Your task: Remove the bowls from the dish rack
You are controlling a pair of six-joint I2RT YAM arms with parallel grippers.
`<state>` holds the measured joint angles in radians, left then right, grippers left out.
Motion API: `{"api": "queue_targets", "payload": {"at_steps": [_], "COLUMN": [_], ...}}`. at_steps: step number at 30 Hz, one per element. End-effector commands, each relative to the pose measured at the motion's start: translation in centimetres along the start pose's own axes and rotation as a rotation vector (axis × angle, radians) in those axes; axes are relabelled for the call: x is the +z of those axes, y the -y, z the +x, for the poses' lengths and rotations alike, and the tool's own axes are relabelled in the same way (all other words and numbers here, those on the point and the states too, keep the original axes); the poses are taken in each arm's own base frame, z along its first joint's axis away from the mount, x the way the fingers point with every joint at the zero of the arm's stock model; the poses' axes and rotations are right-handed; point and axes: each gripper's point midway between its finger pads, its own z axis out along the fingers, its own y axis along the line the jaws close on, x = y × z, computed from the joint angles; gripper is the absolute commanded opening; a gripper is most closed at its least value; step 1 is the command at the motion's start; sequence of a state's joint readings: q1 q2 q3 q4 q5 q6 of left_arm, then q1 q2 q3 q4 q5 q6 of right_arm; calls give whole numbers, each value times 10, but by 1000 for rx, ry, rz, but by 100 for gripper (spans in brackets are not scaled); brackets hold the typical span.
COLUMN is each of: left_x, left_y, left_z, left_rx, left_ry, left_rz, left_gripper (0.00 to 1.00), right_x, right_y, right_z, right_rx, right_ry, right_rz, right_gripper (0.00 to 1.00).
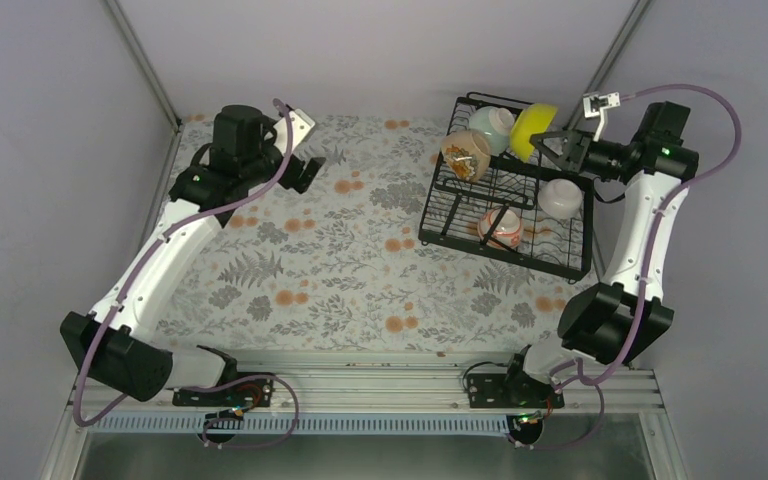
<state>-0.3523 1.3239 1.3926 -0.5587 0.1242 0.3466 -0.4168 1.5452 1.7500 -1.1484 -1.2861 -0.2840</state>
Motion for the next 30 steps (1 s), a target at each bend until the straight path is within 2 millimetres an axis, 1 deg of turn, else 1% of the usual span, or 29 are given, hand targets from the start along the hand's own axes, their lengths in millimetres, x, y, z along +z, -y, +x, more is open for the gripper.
{"api": "queue_targets", "payload": {"at_steps": [1, 4, 7, 9, 11, 13, 15, 17, 20, 22, 24, 25, 26, 27, 29, 30], "left_x": [1, 1, 3, 2, 1, 0, -5, -13, -25, -31, -37, -40, -44, -48, -58, -63], "left_y": [11, 15, 7, -3, -17, -31, -45, -63, -94, -109, -124, -131, -139, -146, -164, -172], "left_z": [-23, -27, -25, -24, -23, -21, -18, -17, -11, -6, 0, 2, 5, 6, 12, 15], "left_rx": [54, 58, 56, 63, 73, 89, 92, 74, 51, 55, 50, 46, 39, 31, 0, -15], "left_ry": [47, 70, 65, 64, 55, 41, 40, 48, 49, 41, 31, 28, 21, 20, 21, 25], "left_rz": [14, 5, -45, -104, -186, -255, -290, -302, -347, -377, -410, -422, -438, -450, -472, -479], "left_gripper": [100, 100, 100, 100, 100, 100, 100, 100, 100, 100, 100, 100, 100, 100, 100, 100], "right_x": [-2, 6, 17, 25, 34, 48, 63, 79, 108, 133, 158, 171, 189, 206, 231, 241], "right_y": [-33, -41, -62, -79, -96, -111, -120, -124, -129, -127, -132, -132, -127, -127, -123, -126], "right_z": [-11, -12, -9, -9, -6, 0, 7, 13, 25, 35, 47, 55, 66, 79, 100, 109], "right_rx": [-78, -96, -159, -217, -281, -340, -374, -395, -436, -473, -527, -562, -582, -611, -642, -656], "right_ry": [21, 0, -47, -76, -107, -149, -189, -224, -286, -334, -376, -402, -441, -481, -543, -560], "right_rz": [-61, -78, -100, -96, -87, -77, -67, -55, -39, 5, 27, 48, 73, 86, 101, 92], "right_gripper": [3, 3, 3, 3, 3, 3, 3, 3, 3, 3, 3, 3, 3, 3, 3, 3]}}
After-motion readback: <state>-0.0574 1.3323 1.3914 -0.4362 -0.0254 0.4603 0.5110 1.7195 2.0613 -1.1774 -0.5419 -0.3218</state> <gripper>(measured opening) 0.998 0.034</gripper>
